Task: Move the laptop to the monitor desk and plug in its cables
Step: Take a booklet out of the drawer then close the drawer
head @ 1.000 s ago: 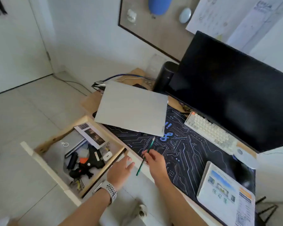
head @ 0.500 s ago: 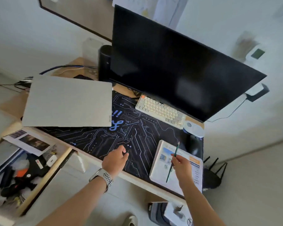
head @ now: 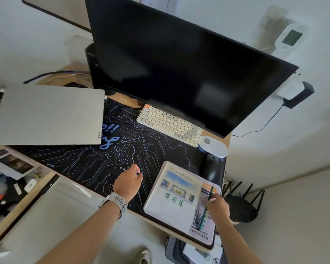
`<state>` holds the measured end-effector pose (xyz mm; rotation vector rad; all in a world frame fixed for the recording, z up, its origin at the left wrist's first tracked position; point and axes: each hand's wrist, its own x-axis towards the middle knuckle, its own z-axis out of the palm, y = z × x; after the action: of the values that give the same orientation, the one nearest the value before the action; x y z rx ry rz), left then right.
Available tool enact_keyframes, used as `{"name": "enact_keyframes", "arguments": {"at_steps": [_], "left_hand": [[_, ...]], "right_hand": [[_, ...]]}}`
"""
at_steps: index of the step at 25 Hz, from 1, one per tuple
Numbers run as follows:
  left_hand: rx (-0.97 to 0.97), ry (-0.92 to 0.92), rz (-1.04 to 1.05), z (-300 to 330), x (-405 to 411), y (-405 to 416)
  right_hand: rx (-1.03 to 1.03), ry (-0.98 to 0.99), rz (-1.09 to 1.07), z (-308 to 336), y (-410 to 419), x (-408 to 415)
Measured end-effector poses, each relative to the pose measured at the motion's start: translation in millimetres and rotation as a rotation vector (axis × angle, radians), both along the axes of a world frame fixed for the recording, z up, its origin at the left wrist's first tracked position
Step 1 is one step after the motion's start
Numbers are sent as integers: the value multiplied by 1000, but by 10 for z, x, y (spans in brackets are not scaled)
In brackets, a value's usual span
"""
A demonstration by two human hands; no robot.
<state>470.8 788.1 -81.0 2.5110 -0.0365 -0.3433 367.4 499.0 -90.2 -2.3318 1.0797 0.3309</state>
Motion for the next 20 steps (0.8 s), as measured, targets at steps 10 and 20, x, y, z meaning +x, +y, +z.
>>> {"name": "enact_keyframes", "arguments": {"at_steps": [10, 20], "left_hand": [[107, -10, 143, -19, 97, 339], [342, -13, 247, 76, -265, 1755]], "right_hand": [[-189, 41, 93, 59, -26, 271], [-304, -112, 623, 422, 1506, 976]]}}
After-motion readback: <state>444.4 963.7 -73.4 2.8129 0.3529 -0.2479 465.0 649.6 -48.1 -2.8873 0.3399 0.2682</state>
